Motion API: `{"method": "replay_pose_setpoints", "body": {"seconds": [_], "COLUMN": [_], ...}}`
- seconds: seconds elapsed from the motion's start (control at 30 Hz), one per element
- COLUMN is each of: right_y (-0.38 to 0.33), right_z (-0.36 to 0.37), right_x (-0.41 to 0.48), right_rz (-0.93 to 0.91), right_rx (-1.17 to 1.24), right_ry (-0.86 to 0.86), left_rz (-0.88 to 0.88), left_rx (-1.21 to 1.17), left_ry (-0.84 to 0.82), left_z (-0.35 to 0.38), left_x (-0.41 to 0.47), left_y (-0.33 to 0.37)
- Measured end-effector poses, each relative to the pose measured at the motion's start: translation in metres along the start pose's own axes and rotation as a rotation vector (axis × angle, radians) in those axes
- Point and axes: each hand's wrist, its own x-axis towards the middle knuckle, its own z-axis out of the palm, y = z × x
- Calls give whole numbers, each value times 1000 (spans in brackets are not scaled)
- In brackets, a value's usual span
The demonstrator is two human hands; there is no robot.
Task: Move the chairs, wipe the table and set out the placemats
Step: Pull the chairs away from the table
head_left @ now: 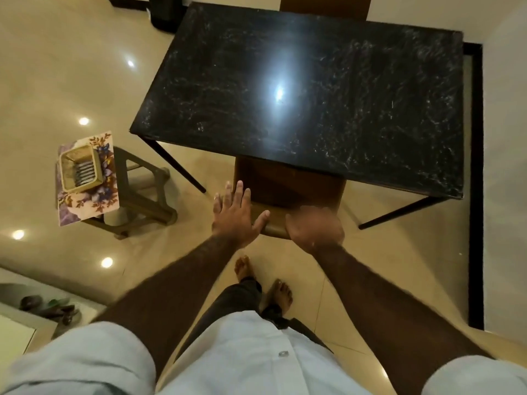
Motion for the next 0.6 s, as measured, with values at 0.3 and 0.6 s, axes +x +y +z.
{"method": "replay_pose_setpoints", "body": {"seconds": [0.3,0.6], "right_y": [-3,-29], "right_z": [4,18], "right_x": [0,-17], "right_rz": [-23,-70], "right_rx": [-33,-16], "right_ry": [66,120], "left_rz": [122,155], "left_rx": [-156,-312], "left_ry": [-125,-58], "left_z": [-6,36], "left_x": [-1,-102], "left_y": [-22,-116]}}
